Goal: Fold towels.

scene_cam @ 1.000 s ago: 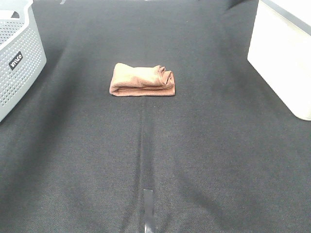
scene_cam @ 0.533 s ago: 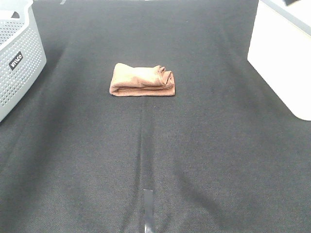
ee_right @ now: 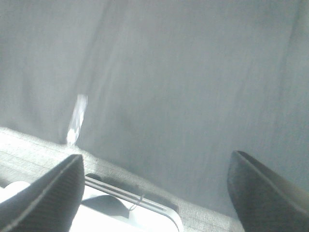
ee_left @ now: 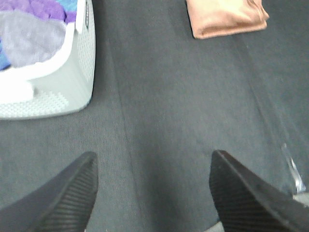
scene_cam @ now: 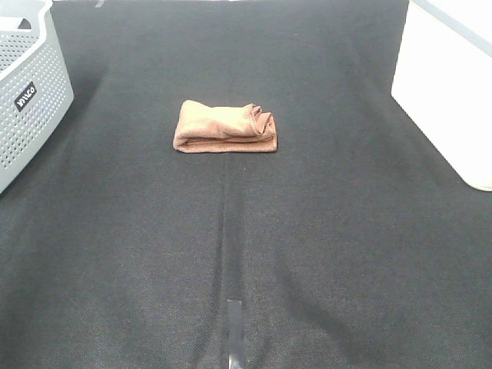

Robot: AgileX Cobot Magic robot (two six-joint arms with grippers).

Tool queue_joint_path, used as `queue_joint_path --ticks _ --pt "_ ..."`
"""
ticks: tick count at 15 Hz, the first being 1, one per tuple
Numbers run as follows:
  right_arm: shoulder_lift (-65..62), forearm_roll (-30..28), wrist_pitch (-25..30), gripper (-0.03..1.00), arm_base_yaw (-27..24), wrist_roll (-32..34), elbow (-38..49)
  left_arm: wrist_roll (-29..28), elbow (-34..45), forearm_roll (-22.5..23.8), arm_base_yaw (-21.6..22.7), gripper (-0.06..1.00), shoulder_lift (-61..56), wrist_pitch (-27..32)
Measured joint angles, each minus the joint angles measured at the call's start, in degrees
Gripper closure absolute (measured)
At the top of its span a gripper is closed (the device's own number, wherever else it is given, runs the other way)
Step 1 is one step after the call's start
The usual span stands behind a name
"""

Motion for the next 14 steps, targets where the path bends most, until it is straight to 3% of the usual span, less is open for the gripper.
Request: queue_joint_path --ticks 1,5,9,11,14 --pt "0.0 0.0 0.0 0.2 0.0 0.0 0.0 0.0 0.0 0.0 0.0 0.31 0.0 0.0" --pt "-21.8 -1.4 -4.6 0.2 0.0 1.9 14.9 0.0 16.2 -0.3 0.0 0.31 -21.6 -6.0" --pt "-39.2 -6.0 -5.2 0.2 0.1 2.7 21.9 0.3 26.5 -0.7 0.0 0.31 -37.3 -5.2" --pt "-43.7 -8.0 -6.0 0.2 0.1 3.1 22.3 2.2 29.2 -1.7 0.0 0.31 -39.8 -5.2" --pt "-43.8 -10.0 -7.7 0.2 0.1 3.6 23.5 10.1 30.1 -4.8 0.0 0.31 -39.8 -5.8"
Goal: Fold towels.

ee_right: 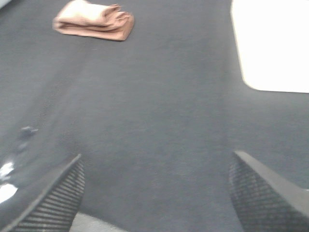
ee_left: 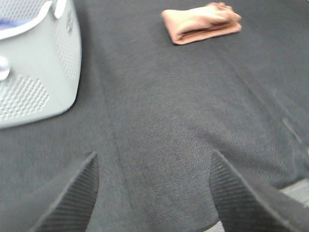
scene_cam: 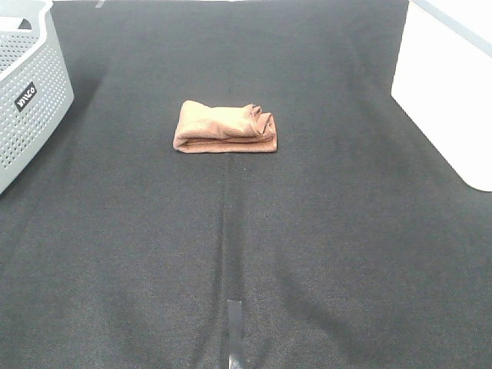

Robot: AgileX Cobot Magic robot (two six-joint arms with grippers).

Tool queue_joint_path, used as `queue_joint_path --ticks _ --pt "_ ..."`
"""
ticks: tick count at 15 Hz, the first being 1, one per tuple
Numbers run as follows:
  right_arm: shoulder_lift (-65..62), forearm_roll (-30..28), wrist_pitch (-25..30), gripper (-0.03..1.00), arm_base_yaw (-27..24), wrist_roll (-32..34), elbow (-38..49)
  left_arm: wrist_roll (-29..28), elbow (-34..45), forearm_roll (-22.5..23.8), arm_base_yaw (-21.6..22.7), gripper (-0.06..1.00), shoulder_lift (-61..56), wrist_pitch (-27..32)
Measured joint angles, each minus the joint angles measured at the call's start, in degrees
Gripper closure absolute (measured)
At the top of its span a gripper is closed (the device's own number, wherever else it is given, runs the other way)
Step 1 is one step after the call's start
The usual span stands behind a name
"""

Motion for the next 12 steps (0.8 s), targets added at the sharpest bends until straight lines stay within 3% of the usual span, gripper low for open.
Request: queue_joint_path --ticks 3,7,12 --pt "0.0 -0.9 -0.1 0.2 0.0 0.0 0.0 1.8 0.4 -0.1 0.0 0.31 0.0 -0.2" --pt "0.0 -0.9 -0.1 0.2 0.0 0.1 0.0 -4.6 0.4 4.6 0.0 0.31 0.0 -1.0" --pt "0.0 -0.9 -0.1 0.2 0.0 0.1 0.2 -3.4 0.4 4.2 0.0 0.31 0.0 -1.0"
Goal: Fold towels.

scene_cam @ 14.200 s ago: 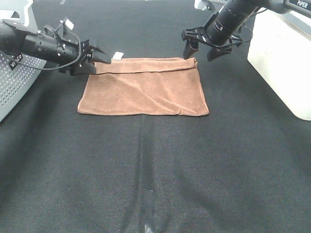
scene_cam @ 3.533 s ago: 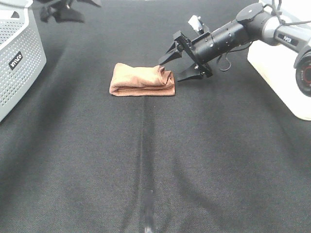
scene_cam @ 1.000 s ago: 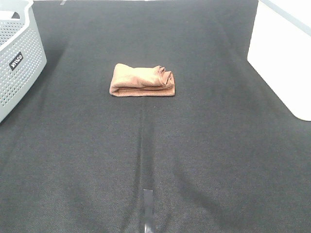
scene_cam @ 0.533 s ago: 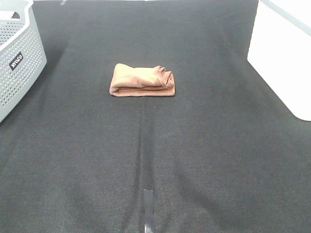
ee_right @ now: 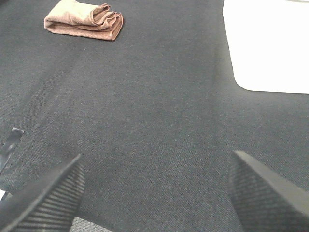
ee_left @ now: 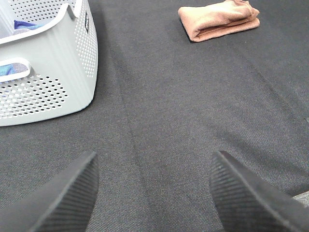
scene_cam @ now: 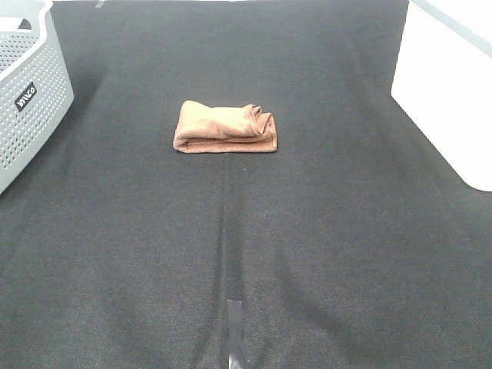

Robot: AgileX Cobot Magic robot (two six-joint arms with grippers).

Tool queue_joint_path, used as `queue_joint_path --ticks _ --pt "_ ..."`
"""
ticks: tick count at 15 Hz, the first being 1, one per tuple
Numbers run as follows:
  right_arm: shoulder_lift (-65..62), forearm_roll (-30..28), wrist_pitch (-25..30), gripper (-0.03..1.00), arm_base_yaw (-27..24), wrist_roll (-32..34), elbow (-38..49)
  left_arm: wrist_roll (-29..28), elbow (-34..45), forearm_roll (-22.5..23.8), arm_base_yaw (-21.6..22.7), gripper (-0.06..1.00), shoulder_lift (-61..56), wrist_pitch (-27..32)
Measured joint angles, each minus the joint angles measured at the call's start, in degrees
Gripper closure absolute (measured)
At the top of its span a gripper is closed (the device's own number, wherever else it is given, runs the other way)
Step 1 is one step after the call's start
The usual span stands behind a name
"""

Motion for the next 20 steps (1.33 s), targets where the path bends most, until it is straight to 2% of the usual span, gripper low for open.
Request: queue_joint_path --ticks 7,11,14,20 --pt "0.0 0.0 0.0 0.2 0.0 0.0 0.0 0.2 0.0 -0.1 0.1 0.31 0.0 0.0" --pt "0.0 0.0 0.0 0.2 -0.5 0.0 0.0 0.2 0.0 -0.1 6.0 0.31 0.0 0.0" --pt "0.0 0.0 0.0 0.2 -4.7 0.0 0.0 0.2 0.0 -0.1 6.1 0.31 0.0 0.0" --pt "0.0 0.1 0.0 0.2 -5.6 0.0 0.0 0.2 0.0 -0.1 6.1 0.31 0.0 0.0"
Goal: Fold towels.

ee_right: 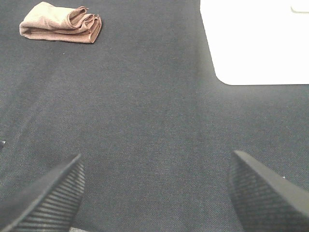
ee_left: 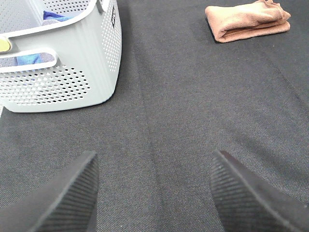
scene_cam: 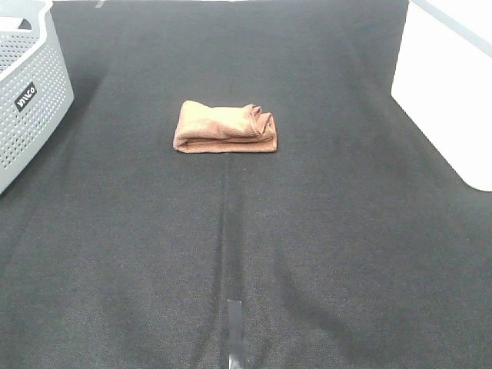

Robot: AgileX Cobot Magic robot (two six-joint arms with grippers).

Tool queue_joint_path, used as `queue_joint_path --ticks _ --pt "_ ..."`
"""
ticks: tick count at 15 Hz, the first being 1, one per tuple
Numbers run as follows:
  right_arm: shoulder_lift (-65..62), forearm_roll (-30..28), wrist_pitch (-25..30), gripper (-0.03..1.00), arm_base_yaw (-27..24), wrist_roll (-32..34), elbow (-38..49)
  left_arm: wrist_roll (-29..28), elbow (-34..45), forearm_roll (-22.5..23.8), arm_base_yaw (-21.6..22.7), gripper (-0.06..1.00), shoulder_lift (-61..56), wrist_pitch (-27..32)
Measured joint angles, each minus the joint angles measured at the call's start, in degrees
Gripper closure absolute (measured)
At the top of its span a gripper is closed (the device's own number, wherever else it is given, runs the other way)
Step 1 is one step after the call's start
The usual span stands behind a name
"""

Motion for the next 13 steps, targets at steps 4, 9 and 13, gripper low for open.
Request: queue_joint_path --ticks 4,9,13 --pt "0.0 0.1 0.0 0.2 -3.4 0.0 0.0 0.0 0.0 0.0 0.0 0.31 0.0 0.0" --pt "0.0 0.5 0.0 0.2 -2.9 0.0 0.0 0.0 0.0 0.0 0.0 0.31 0.0 0.0" --pt "0.0 0.5 0.0 0.2 -2.9 0.0 0.0 0.0 0.0 0.0 0.0 0.31 0.0 0.0"
